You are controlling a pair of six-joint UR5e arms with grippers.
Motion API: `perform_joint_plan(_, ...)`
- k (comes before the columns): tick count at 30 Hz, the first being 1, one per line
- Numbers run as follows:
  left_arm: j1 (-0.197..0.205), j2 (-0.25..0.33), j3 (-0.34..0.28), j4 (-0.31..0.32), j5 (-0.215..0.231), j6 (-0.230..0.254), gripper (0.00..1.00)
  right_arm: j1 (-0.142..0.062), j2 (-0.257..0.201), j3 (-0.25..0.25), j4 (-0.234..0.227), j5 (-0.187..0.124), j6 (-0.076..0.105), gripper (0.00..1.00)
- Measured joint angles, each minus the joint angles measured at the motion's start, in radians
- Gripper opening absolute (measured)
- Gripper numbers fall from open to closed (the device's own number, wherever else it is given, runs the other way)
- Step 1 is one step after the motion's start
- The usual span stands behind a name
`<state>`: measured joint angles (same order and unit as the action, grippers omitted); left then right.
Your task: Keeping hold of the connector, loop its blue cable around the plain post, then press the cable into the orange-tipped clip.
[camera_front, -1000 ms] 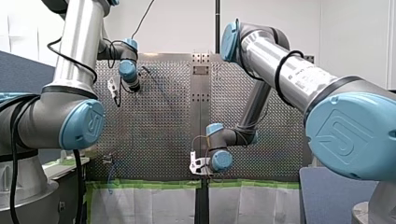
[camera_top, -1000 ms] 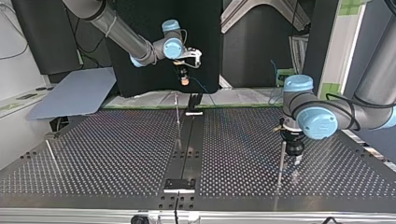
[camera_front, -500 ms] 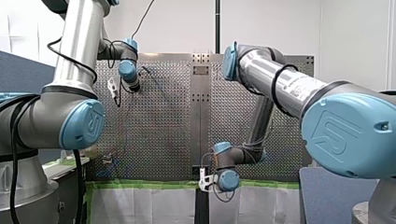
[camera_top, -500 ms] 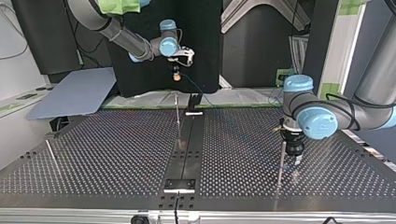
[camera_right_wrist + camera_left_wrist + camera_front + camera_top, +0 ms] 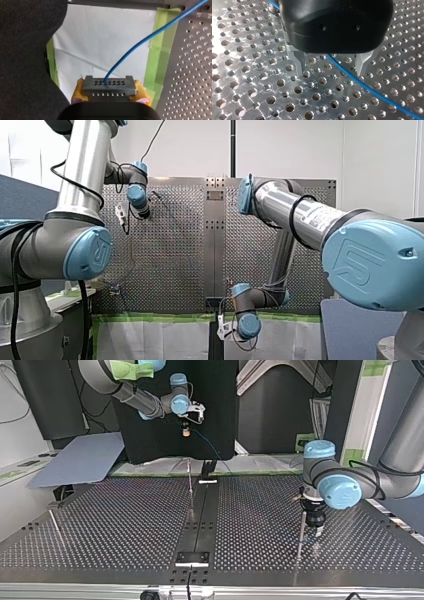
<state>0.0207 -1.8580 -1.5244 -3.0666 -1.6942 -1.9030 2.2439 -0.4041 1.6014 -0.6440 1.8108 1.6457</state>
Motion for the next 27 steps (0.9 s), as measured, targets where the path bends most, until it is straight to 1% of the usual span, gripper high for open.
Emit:
perform_joint_plan(3,0.000,0.000,0.000,-0.001,0.000,0.000,1.00,-0.004,-0.027,0.028,0.002,0.010,-0.002,0.00)
perform_joint_plan(7,0.000,0.000,0.000,-0.002,0.000,-0.001,1.00,-0.014,-0.065,0.066,-0.001,0.013,-0.002,0.00)
perform_joint_plan(9,0.000,0.000,0.000,-0.002,0.001,-0.001,1.00,-0.022,-0.086,0.086,0.007,0.013,-0.004,0.00)
perform_joint_plan(14,0.000,0.000,0.000,-0.003,0.001,-0.002,1.00,-0.043,-0.135,0.135,0.042,0.011,-0.016,0.00)
perform_joint_plan(18,0.000,0.000,0.000,-0.003,0.000,-0.007,1.00,-0.057,-0.169,0.154,0.050,0.007,-0.020,0.00)
perform_joint_plan(22,0.000,0.000,0.000,-0.003,0.000,-0.009,1.00,-0.064,-0.201,0.164,0.042,0.004,-0.023,0.00)
perform_joint_plan(27,0.001,0.000,0.000,-0.002,0.000,-0.011,1.00,-0.069,-0.245,0.185,0.006,0.001,-0.031,0.00)
